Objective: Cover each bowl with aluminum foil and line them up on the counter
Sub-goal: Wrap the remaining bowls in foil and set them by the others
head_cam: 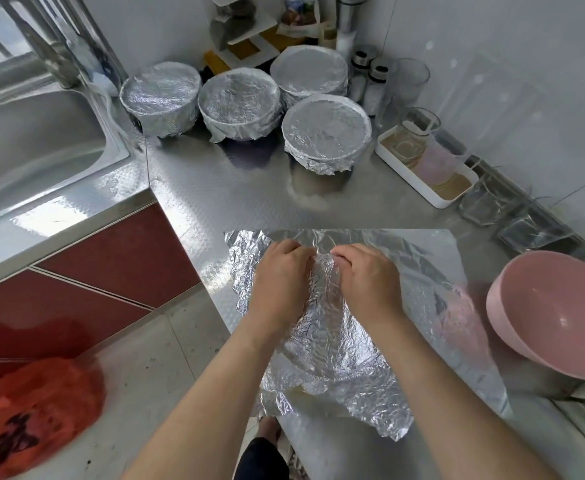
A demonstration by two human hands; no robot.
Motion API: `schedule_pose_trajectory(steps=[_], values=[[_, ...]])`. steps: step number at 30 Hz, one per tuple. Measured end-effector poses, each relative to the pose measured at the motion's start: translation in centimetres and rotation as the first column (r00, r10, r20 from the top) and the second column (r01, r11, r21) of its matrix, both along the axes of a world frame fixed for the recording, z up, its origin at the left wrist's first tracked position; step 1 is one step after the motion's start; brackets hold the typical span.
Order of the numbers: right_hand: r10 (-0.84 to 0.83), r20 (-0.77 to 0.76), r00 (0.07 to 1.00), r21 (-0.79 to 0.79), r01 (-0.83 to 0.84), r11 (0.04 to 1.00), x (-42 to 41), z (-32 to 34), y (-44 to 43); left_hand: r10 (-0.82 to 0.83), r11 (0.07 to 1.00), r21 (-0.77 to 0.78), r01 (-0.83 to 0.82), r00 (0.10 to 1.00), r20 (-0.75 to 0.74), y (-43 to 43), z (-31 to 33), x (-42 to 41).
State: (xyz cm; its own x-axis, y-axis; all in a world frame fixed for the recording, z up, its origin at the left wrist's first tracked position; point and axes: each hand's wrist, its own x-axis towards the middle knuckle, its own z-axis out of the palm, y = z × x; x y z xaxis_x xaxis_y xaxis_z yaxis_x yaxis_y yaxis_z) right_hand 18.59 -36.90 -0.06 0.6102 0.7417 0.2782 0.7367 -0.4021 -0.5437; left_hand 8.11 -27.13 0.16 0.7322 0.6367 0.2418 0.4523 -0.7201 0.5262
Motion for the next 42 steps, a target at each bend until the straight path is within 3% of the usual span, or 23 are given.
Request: schedule_pose_trajectory(steps=[8, 13, 21, 24, 29, 32, 42], values=[[0.174, -0.003, 0.985, -0.017, -0.174, 0.985, 0.1, 2.4, -0.1, 0.071, 0.997, 0.011, -0.071, 0.996, 0.056, -1.7, 2.3, -2.1], [0.315, -0.055, 0.948, -0.071, -0.318, 0.945, -0.7, 1.9, 0.0, 0.180, 0.981, -0.077, -0.180, 0.984, -0.018, -3.6, 1.7, -4.2], [0.365, -0.105, 0.925, -0.100, -0.375, 0.922, -1.4, 0.2, -1.1, 0.248, 0.944, -0.192, -0.268, 0.961, -0.122, -5.0, 1.2, -4.8], [0.293, -0.034, 0.956, -0.058, -0.294, 0.954, -1.1, 1.1, -2.2, 0.233, 0.958, -0.135, -0.252, 0.962, -0.142, -4.9, 1.9, -4.7], [0.057, -0.019, 0.998, -0.050, -0.058, 0.997, -0.9, 1.2, -5.0, 0.055, 0.998, -0.021, -0.055, 0.998, -0.008, -4.4, 2.0, -2.9], [0.050, -0.035, 0.998, -0.066, -0.052, 0.996, -1.3, 0.7, -5.4, -0.043, 0.999, 0.017, 0.043, 0.998, -0.037, -4.2, 1.3, -1.9], [0.056, -0.063, 0.996, -0.153, -0.065, 0.986, -1.3, 0.5, -4.3, -0.127, 0.990, 0.049, 0.129, 0.991, -0.051, -3.7, 0.5, -1.5]])
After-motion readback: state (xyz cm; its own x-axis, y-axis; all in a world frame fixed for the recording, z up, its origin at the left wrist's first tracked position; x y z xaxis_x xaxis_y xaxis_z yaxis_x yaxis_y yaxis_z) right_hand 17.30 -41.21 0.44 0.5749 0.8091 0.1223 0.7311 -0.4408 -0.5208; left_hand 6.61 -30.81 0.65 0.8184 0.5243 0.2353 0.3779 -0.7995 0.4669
